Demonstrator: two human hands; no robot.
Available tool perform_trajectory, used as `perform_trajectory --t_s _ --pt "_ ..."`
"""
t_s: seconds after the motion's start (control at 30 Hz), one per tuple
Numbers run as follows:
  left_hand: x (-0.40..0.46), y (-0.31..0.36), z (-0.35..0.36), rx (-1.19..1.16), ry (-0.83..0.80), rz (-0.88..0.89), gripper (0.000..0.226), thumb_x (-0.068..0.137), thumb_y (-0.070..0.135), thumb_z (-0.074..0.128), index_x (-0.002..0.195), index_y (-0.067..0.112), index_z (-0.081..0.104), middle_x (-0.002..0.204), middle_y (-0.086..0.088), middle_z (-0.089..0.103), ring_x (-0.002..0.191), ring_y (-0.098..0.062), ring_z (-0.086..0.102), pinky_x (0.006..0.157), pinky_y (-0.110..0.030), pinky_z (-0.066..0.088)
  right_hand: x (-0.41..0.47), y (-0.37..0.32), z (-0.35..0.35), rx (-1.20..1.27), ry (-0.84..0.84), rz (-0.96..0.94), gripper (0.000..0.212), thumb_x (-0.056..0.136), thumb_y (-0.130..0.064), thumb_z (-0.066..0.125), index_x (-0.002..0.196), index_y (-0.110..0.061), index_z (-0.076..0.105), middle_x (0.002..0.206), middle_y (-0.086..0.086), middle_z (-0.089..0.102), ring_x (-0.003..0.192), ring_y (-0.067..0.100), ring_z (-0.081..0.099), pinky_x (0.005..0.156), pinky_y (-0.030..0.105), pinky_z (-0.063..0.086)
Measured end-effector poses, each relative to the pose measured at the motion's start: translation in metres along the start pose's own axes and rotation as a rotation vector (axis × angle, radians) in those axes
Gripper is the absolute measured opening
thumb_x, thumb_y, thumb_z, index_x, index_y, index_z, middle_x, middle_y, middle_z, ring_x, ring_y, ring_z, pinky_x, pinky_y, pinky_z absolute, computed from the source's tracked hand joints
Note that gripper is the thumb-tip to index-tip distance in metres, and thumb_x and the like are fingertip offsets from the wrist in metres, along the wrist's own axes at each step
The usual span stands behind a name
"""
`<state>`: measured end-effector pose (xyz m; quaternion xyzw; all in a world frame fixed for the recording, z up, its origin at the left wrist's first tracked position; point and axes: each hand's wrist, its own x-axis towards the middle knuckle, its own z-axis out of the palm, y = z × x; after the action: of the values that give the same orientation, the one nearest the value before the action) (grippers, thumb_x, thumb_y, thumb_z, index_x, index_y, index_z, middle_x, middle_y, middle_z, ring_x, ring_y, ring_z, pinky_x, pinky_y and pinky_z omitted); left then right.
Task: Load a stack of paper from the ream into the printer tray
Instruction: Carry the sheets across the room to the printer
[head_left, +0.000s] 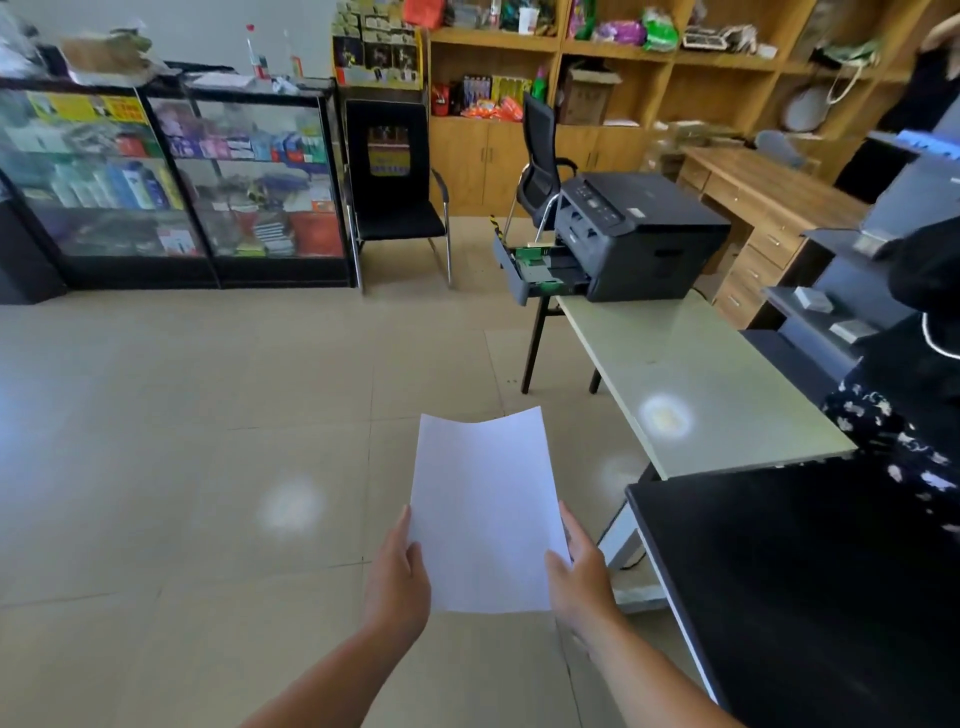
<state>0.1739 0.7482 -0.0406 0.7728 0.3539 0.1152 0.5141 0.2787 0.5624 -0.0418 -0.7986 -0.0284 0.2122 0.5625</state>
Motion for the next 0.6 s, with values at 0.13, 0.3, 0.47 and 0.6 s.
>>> perform_trajectory --t_s 0.13,0.3,0.47,0.6 --pt "0.052 0.018 -0.003 -0.023 -0.01 0.031 0.049 0.097 0.012 0.035 0.144 0.025 0.032 0.13 0.015 0.044 0.116 -0.004 0.041 0.1 -0.026 0.03 0.052 -0.022 0.012 0.003 0.01 -0.004 0.072 0.088 0.002 0.039 0.15 -0.034 0.041 0.146 -0.016 0.054 0.133 0.01 0.052 0.112 0.043 0.044" --pt "0.119 0.035 0.005 -0.032 0.013 0.073 0.051 0.095 0.004 0.033 0.141 0.024 0.037 0.126 0.01 0.052 0.112 -0.01 0.048 0.093 -0.026 0.035 0.122 -0.039 0.022 0.012 -0.016 0.003 0.072 0.088 -0.002 0.04 0.15 -0.036 0.04 0.147 -0.016 0.053 0.134 0.011 0.052 0.112 0.044 0.045" --pt "0.184 0.065 0.016 -0.042 0.065 0.089 0.05 0.094 -0.001 0.034 0.14 0.021 0.039 0.118 0.011 0.05 0.111 -0.011 0.047 0.09 -0.022 0.032 0.199 -0.064 0.027 0.025 -0.05 -0.005 0.072 0.088 0.001 0.04 0.149 -0.037 0.042 0.143 -0.019 0.057 0.129 0.008 0.056 0.109 0.043 0.047" --pt "0.234 0.092 0.027 -0.055 0.098 0.083 0.049 0.095 -0.003 0.034 0.14 0.016 0.038 0.121 0.008 0.047 0.109 -0.008 0.041 0.093 -0.021 0.028 0.258 -0.087 0.032 0.05 -0.084 -0.002 0.073 0.085 0.002 0.038 0.135 -0.05 0.051 0.131 -0.025 0.064 0.119 0.005 0.062 0.102 0.039 0.053"
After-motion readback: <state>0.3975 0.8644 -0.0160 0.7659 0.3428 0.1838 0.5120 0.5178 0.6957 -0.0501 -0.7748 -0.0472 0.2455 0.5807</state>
